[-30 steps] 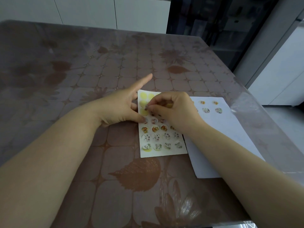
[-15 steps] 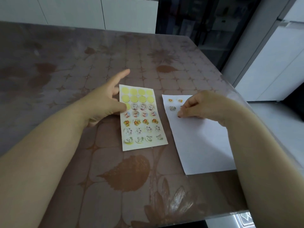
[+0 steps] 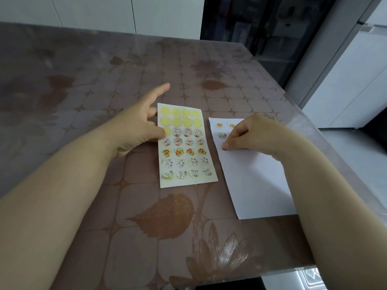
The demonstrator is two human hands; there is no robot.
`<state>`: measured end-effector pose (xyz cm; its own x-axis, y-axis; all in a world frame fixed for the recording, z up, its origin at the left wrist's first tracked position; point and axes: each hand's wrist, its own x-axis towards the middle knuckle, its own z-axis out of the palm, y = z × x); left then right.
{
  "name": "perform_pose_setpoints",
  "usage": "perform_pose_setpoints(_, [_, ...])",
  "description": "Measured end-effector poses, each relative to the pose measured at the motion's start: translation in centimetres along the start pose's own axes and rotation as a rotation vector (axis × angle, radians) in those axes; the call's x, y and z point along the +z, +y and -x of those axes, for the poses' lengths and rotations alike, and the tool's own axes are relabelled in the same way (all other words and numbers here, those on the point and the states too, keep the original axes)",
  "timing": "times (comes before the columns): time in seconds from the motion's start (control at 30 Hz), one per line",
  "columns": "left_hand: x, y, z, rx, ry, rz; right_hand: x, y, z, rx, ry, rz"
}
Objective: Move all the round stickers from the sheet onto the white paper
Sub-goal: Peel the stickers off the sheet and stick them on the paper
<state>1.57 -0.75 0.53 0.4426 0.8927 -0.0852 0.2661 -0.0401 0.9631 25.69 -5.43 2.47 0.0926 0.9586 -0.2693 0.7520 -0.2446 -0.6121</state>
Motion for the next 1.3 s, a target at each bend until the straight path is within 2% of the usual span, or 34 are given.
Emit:
perform_pose_setpoints(0.23, [0.1,0.1,0.1,-0.012,-0.012,0.03,0.2,0.0,-0.5,0.069,0.081,0.032])
perform_pose_setpoints(0.47, [0.4,0.2,0.2,-0.004,0.007,0.045,0.6,0.2,-0.6,-0.03,0.132,0.081])
perform_pose_setpoints(0.53, [0.4,0.3,0.2,-0.009,0.004,0.056,0.9,-0.3,-0.4,-0.124,0.213,0.054])
perform_pose_setpoints(0.67, [0.5,0.3,0.2,-0.024,-0.01,0.094,2.7,-2.3,0.2,-0.448,0.32,-0.027])
perform_pose_setpoints(0.77, [0.7,0.4,0.2,-0.039,-0.003,0.128,4.5,-3.1,0.2,-0.566,0.356,0.091])
perform_pose_setpoints(0.87, [0.8,0.5,0.1,-0.058,0.012,0.172,5.6,-3.0,-0.3,-0.588,0.375,0.149])
perform_pose_setpoints(1.1, [1.5,0.6,-0.1,-0.105,0.04,0.243,6.4,-2.8,-0.7,-0.628,0.464,0.09])
perform_pose_setpoints(1.3, [1.6,0.5,-0.1,-0.086,0.033,0.225,6.3,-3.0,-0.6,-0.657,0.462,0.065])
